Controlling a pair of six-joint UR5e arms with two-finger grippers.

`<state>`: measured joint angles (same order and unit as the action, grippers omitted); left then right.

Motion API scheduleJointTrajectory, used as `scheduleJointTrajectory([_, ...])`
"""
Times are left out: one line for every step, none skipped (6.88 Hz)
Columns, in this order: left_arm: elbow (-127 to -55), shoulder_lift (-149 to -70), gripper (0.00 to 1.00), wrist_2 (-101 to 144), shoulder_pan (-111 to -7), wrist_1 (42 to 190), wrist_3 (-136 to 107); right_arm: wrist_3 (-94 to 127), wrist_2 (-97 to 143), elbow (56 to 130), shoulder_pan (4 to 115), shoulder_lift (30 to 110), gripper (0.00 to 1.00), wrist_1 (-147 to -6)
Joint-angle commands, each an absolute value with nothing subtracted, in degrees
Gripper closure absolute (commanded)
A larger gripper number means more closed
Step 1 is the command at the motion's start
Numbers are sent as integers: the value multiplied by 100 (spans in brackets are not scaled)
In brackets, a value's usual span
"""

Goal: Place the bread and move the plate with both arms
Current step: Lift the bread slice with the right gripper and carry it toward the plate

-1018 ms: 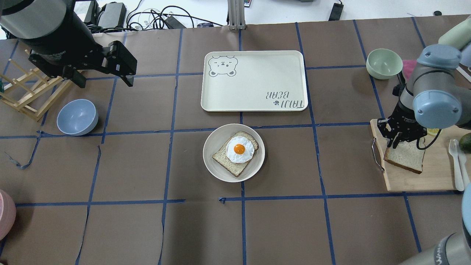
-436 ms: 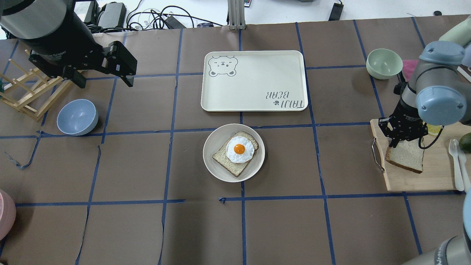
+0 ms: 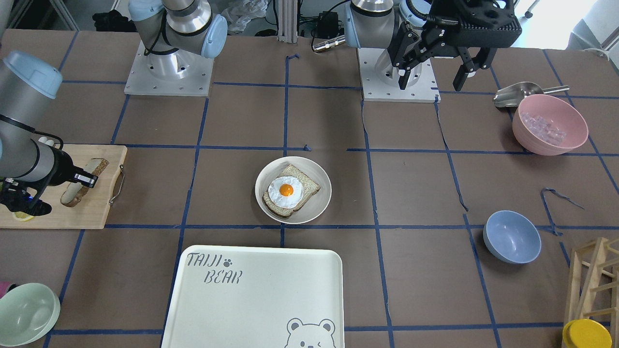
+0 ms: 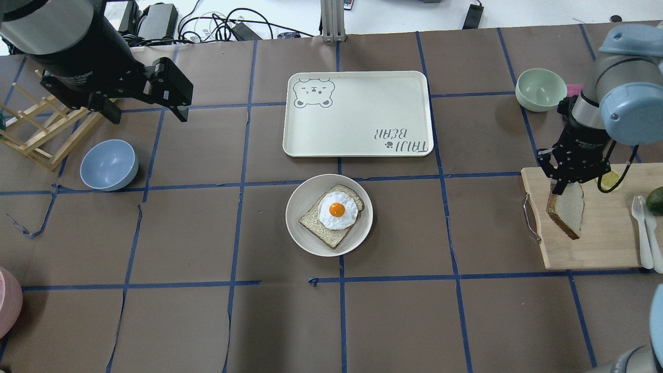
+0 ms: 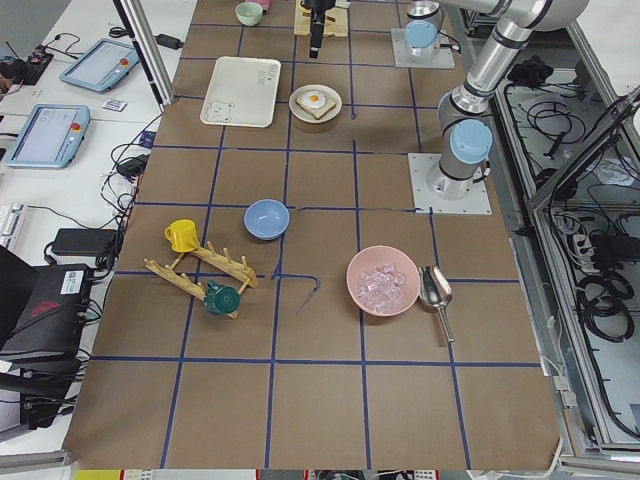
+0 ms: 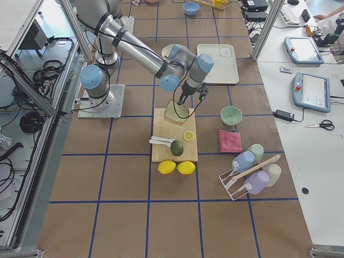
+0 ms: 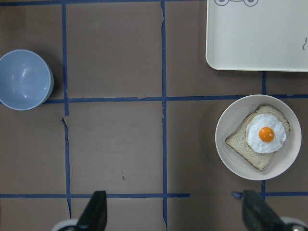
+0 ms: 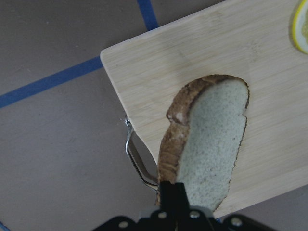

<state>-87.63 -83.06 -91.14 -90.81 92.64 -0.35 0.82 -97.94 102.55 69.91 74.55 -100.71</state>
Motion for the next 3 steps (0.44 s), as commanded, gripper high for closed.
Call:
scheduleJointTrajectory([-8771,-8306,0,-9114,-9088,9264,-35,445,-9800,9889,7634,7724,100,-9634])
scheduleJointTrajectory([-8763,-8306,0,-9114,-9079,9264,-35,735,-9835,9722,8134,7795,100,-9424])
scheduleJointTrajectory([-8771,-8306,0,-9114,-9079,9264,-35,1034,-9844,9512,8643,7796,100,-9326])
